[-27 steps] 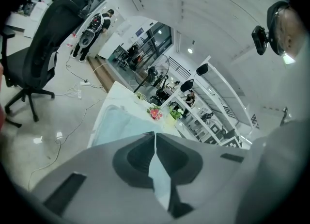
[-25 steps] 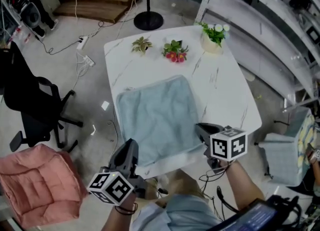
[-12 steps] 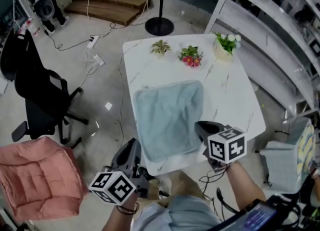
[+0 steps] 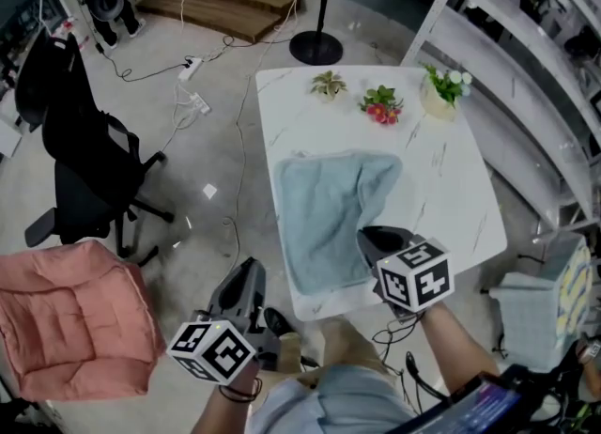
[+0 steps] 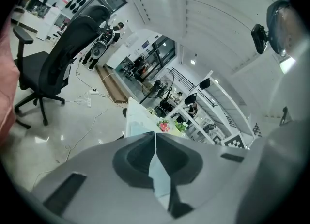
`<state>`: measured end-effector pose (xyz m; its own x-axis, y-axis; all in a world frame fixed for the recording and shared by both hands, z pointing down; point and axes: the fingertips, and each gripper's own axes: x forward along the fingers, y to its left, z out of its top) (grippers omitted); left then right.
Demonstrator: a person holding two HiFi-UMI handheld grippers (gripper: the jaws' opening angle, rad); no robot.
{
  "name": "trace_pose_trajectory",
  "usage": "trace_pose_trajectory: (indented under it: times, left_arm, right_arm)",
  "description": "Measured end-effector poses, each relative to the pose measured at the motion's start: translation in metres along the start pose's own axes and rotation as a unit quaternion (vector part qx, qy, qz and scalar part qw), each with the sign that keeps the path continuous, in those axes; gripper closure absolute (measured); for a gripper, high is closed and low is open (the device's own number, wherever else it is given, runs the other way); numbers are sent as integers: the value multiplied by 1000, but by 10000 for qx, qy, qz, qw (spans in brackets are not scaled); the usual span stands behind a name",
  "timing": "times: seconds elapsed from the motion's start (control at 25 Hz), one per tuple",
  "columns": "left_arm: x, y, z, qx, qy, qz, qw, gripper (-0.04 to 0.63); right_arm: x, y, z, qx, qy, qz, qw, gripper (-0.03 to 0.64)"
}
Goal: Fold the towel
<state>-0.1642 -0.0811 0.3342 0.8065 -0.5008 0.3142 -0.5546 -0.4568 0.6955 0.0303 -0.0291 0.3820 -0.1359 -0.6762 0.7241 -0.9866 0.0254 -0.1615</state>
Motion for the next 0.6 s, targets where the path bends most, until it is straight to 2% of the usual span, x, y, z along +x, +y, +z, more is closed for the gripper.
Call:
trace_pose_trajectory:
  times: [0.6]
  left_arm:
    - [-32,40,4,-130,-105,188,9997,580]
  right_arm:
    - [49,80,-26,-628,423,384,9964,588]
